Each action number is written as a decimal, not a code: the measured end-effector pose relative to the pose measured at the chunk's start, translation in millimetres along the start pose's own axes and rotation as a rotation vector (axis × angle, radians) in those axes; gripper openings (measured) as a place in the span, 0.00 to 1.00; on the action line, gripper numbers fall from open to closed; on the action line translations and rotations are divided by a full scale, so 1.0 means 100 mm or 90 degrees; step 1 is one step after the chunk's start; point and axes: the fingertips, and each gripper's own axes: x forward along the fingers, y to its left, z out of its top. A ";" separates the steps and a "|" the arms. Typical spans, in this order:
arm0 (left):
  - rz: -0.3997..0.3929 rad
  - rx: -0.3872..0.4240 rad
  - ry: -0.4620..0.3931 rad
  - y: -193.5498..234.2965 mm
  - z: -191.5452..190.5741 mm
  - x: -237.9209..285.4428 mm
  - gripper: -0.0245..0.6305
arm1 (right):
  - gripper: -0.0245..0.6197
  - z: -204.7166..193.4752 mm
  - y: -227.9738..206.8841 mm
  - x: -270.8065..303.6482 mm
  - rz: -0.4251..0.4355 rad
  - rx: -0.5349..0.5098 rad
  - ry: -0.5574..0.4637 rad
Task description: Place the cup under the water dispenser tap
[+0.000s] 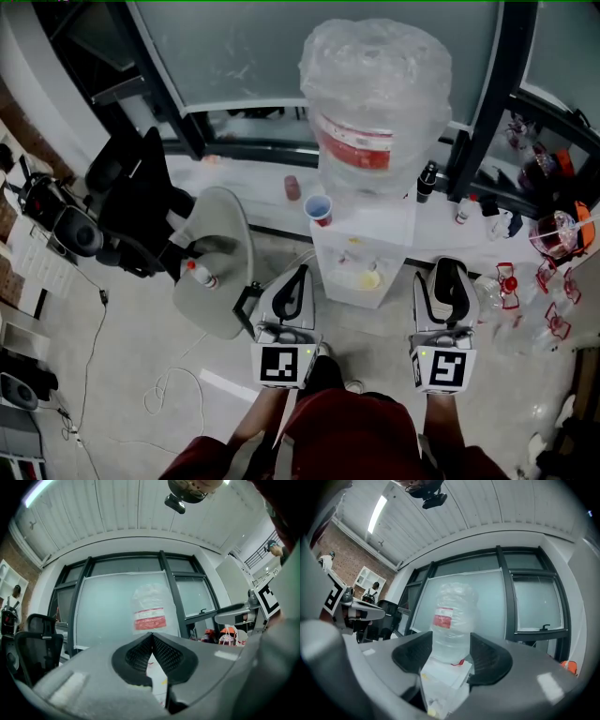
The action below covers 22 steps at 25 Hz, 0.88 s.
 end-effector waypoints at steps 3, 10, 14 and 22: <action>-0.011 0.003 -0.002 -0.06 0.03 0.01 0.03 | 0.36 -0.02 0.03 -0.03 0.009 -0.010 0.007; -0.026 0.009 -0.005 -0.15 0.06 -0.01 0.03 | 0.12 -0.01 0.03 -0.08 0.006 -0.003 0.005; -0.029 0.010 0.000 -0.17 0.06 -0.02 0.03 | 0.04 0.00 0.04 -0.09 0.009 0.002 0.005; -0.037 0.009 -0.001 -0.20 0.07 -0.02 0.03 | 0.04 -0.04 0.06 -0.08 0.008 -0.005 0.016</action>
